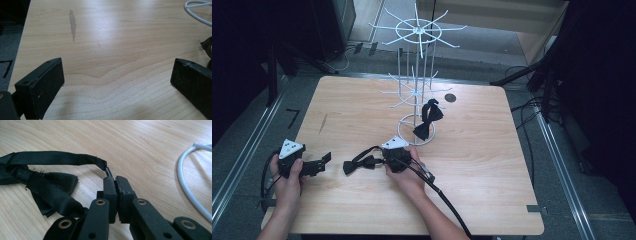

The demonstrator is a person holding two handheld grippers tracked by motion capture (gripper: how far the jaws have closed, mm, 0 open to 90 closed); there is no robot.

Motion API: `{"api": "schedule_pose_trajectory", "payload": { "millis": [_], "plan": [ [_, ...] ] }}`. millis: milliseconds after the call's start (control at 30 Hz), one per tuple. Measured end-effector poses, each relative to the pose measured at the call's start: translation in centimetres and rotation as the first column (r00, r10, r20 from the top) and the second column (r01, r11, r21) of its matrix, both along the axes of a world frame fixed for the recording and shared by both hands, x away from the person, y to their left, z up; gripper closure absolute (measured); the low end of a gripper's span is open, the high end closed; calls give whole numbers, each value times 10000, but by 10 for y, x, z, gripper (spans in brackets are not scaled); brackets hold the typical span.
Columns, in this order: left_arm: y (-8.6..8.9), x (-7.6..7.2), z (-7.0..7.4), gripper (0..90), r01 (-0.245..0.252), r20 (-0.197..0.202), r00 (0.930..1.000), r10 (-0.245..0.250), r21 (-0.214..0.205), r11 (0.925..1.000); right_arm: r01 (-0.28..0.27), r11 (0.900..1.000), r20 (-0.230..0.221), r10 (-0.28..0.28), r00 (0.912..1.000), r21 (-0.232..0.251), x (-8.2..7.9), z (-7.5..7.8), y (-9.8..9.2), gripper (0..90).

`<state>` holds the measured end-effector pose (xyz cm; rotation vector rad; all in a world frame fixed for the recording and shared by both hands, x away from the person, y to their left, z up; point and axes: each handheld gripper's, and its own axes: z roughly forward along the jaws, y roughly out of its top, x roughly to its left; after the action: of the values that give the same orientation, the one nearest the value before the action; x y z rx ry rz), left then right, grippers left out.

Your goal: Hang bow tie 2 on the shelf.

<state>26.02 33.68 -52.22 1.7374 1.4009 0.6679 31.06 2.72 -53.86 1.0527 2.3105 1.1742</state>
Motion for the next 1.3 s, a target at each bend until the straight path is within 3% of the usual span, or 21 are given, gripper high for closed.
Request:
{"api": "schedule_pose_trajectory", "payload": {
  "millis": [400,1300],
  "plan": [
    [0,0,0,0,2,0,10000,-2,-4,10000,-117,9993,176,111,9998,344,-8,3,-8,892],
    [0,0,0,0,-31,-2,10000,31,23,10000,-536,9930,1225,404,9916,1057,-35,38,-38,894]
  ]
}}
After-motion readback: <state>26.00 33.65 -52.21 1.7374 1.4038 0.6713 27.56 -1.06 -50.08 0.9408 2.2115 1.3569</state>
